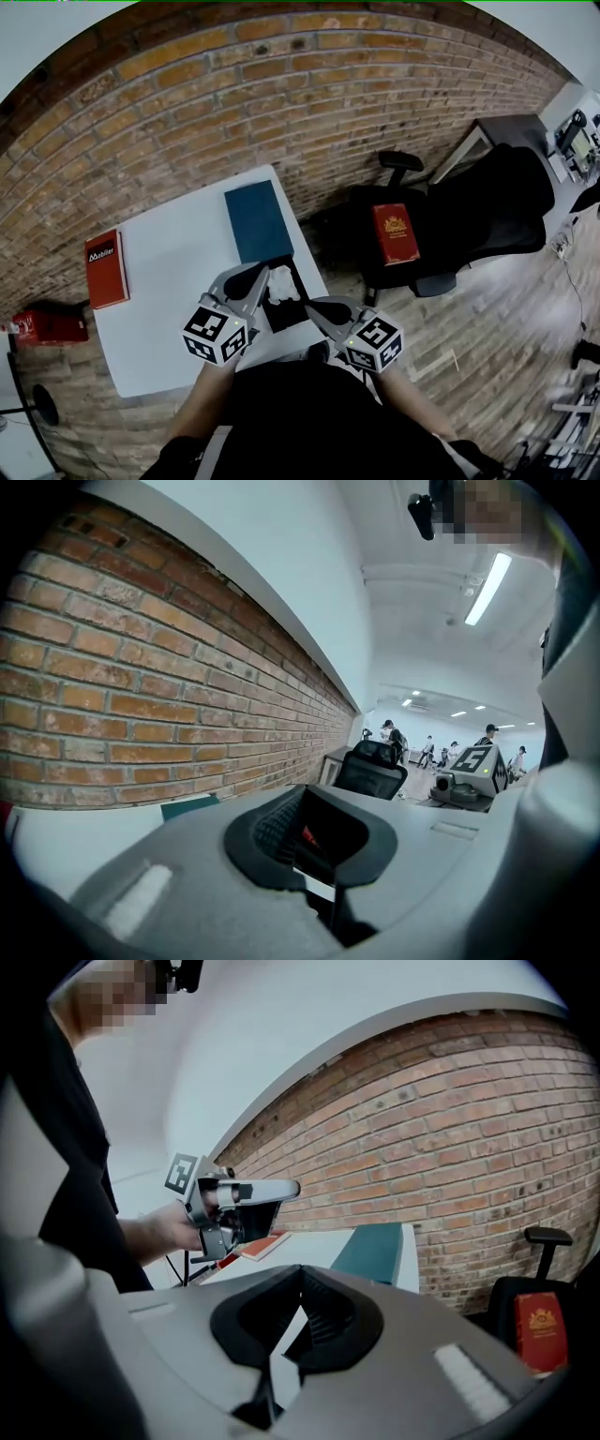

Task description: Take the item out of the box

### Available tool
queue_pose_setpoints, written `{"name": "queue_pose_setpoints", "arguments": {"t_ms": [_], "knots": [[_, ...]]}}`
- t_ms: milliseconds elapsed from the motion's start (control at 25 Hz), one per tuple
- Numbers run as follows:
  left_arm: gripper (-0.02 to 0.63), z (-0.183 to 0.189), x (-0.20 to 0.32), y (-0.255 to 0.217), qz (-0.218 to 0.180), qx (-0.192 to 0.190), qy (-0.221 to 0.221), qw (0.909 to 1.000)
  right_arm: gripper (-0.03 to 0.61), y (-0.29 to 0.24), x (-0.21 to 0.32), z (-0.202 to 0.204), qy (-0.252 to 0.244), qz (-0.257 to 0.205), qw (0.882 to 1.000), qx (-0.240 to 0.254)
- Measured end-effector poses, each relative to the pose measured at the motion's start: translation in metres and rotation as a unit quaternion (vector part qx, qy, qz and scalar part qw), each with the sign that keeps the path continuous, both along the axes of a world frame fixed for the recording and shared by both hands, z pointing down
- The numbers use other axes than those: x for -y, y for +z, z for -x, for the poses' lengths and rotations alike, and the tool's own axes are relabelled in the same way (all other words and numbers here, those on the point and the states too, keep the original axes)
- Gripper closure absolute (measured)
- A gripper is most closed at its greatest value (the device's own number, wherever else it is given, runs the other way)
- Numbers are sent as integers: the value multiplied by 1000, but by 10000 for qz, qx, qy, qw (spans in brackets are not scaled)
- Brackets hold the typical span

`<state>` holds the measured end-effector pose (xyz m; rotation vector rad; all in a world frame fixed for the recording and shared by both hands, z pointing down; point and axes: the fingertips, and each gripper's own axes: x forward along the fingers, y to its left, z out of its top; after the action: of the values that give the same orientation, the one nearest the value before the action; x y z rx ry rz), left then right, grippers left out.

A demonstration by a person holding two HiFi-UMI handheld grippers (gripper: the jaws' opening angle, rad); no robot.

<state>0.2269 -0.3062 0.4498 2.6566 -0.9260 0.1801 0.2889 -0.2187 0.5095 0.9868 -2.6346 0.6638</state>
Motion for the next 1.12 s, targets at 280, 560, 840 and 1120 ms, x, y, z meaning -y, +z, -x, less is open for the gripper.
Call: {"name": "queue_pose_setpoints", "arguments": {"t_ms": [280, 560, 840, 1120], "knots": [[607, 13, -7, 18, 183, 254, -279, 9991, 577, 25, 16, -7, -230, 307, 9992, -125], [607, 42, -11, 39, 394, 307, -492, 9975, 577, 38, 12, 41, -661, 485, 9966, -105], [607, 64, -9, 71, 774, 219, -675, 9945, 577, 53, 13, 47, -641, 682, 9953, -258], [607, 48, -8, 95, 972, 244, -465, 9939, 541, 96, 12, -11, 426, 1226, 9904, -475]]}}
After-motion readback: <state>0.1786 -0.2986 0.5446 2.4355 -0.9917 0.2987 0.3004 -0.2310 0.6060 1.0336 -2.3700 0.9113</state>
